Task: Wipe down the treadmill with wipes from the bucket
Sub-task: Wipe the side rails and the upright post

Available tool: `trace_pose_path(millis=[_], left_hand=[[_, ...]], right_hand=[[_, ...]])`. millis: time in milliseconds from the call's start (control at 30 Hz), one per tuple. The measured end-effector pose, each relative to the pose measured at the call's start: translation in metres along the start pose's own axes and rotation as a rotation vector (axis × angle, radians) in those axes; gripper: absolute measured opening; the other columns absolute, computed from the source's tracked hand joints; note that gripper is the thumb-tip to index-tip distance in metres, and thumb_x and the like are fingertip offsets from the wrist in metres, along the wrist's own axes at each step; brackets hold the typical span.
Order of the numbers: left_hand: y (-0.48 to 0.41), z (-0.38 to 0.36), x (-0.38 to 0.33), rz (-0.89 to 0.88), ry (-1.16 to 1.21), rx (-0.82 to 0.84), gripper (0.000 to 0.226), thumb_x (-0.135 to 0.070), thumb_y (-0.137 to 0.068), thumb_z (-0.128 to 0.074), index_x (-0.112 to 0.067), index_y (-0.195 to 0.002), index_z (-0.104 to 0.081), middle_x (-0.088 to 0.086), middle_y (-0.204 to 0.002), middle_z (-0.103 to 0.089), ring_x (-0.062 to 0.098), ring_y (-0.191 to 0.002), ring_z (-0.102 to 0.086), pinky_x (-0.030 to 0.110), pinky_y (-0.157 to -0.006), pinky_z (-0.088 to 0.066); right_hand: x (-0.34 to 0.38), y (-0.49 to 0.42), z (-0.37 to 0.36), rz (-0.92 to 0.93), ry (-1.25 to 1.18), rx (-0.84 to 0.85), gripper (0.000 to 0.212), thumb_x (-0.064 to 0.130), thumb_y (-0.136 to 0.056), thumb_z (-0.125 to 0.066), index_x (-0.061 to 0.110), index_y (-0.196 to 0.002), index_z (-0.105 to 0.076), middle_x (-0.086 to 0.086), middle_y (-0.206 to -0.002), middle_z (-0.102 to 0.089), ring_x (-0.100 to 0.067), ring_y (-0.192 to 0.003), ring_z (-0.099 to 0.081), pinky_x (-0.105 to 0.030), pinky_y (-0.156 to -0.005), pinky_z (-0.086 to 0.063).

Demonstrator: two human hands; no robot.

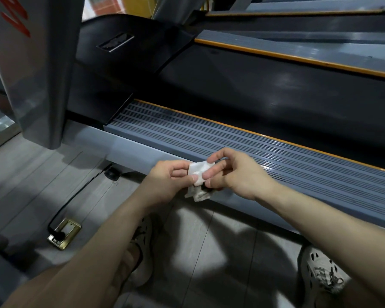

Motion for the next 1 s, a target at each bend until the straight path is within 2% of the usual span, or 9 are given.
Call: trace_pose_path(millis=[133,267,367,433,533,600,767,900,1000], left_hand=[[0.000,-0.003,0.000,-0.009,0.005,0.014,0.020,-0.005,-0.108,-0.058,0.000,-0.118,-0.074,0.004,-0.083,-0.076,0.013,-0.074,-0.068,0.029,-0.079,-0.057],[0.002,-0.009,-0.003,-0.025,-0.013,0.069,0.023,-0.003,-0.110,-0.052,0.002,-0.119,-0.073,-0.001,-0.089,-0.079,0.009,-0.081,-0.073,0.024,-0.081,-0.058],[0.004,-0.014,-0.010,-0.048,-0.031,0.093,0.026,-0.004,-0.110,-0.053,0.000,-0.127,-0.072,0.003,-0.095,-0.082,0.011,-0.086,-0.076,0.022,-0.082,-0.057],[0.002,-0.007,-0.009,-0.037,-0.048,0.031,0.022,-0.007,-0.110,-0.055,-0.001,-0.117,-0.075,0.001,-0.085,-0.080,0.011,-0.077,-0.074,0.024,-0.078,-0.058],[-0.001,0.020,-0.003,-0.023,-0.184,-0.174,0.027,-0.022,-0.102,-0.063,-0.006,-0.081,-0.063,-0.001,-0.062,-0.051,0.019,-0.064,-0.050,0.036,-0.072,-0.046],[-0.001,0.035,-0.001,-0.016,-0.252,-0.269,0.034,-0.025,-0.102,-0.059,-0.008,-0.075,-0.047,0.002,-0.064,-0.035,0.021,-0.065,-0.037,0.037,-0.070,-0.037],[-0.002,0.038,-0.002,-0.004,-0.265,-0.230,0.039,-0.044,-0.099,-0.050,-0.006,-0.099,-0.056,0.026,-0.080,-0.050,0.023,-0.073,-0.048,0.039,-0.072,-0.040],[0.000,0.024,-0.011,-0.033,-0.258,-0.121,0.030,-0.042,-0.103,-0.050,-0.015,-0.107,-0.064,0.030,-0.080,-0.053,0.023,-0.075,-0.051,0.039,-0.074,-0.042],[0.001,0.019,-0.017,-0.060,-0.195,-0.060,0.023,-0.033,-0.109,-0.052,-0.017,-0.114,-0.068,0.029,-0.080,-0.055,0.026,-0.078,-0.052,0.038,-0.073,-0.044]], right_hand=[[0.005,0.002,0.004,0.071,0.190,-0.096,0.048,0.019,-0.072,-0.098,0.018,-0.102,-0.062,0.006,-0.083,-0.080,-0.009,-0.072,-0.072,-0.036,-0.079,-0.060],[0.013,0.008,0.008,0.110,0.322,-0.191,0.046,0.048,-0.066,-0.098,0.023,-0.088,-0.066,0.009,-0.076,-0.075,-0.004,-0.067,-0.069,-0.026,-0.066,-0.057],[0.013,0.006,0.012,0.105,0.364,-0.245,0.035,0.035,-0.074,-0.094,0.025,-0.091,-0.065,0.009,-0.075,-0.074,-0.002,-0.067,-0.066,-0.018,-0.058,-0.048],[0.012,0.003,0.014,0.088,0.387,-0.235,0.032,0.018,-0.078,-0.089,0.026,-0.094,-0.063,0.009,-0.078,-0.074,-0.001,-0.068,-0.064,-0.019,-0.060,-0.044],[0.011,-0.001,0.019,0.037,0.423,-0.202,0.033,0.014,-0.076,-0.086,0.027,-0.097,-0.063,0.008,-0.081,-0.076,-0.008,-0.073,-0.067,-0.024,-0.062,-0.048],[0.010,-0.002,0.024,0.006,0.479,-0.175,0.030,0.015,-0.076,-0.082,0.026,-0.098,-0.065,0.008,-0.083,-0.076,-0.010,-0.076,-0.068,-0.026,-0.062,-0.052],[0.014,-0.002,0.034,0.044,0.549,-0.166,0.018,0.021,-0.087,-0.073,0.028,-0.102,-0.065,0.011,-0.093,-0.074,-0.010,-0.089,-0.069,-0.029,-0.077,-0.056],[0.022,-0.002,0.021,0.144,0.497,-0.097,0.044,0.034,-0.082,-0.086,0.034,-0.120,-0.064,0.018,-0.107,-0.073,-0.003,-0.080,-0.064,-0.020,-0.074,-0.050],[0.018,-0.001,0.005,0.135,0.398,0.006,0.058,0.030,-0.084,-0.090,0.031,-0.134,-0.062,0.010,-0.098,-0.077,-0.004,-0.078,-0.066,-0.020,-0.077,-0.053]])
Point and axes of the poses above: each hand's wrist, its own y-axis away from the middle knuckle, its own z-axis out of the back of the hand, x = y × z, the point moved 10 cm from there along -y, towards the middle knuckle
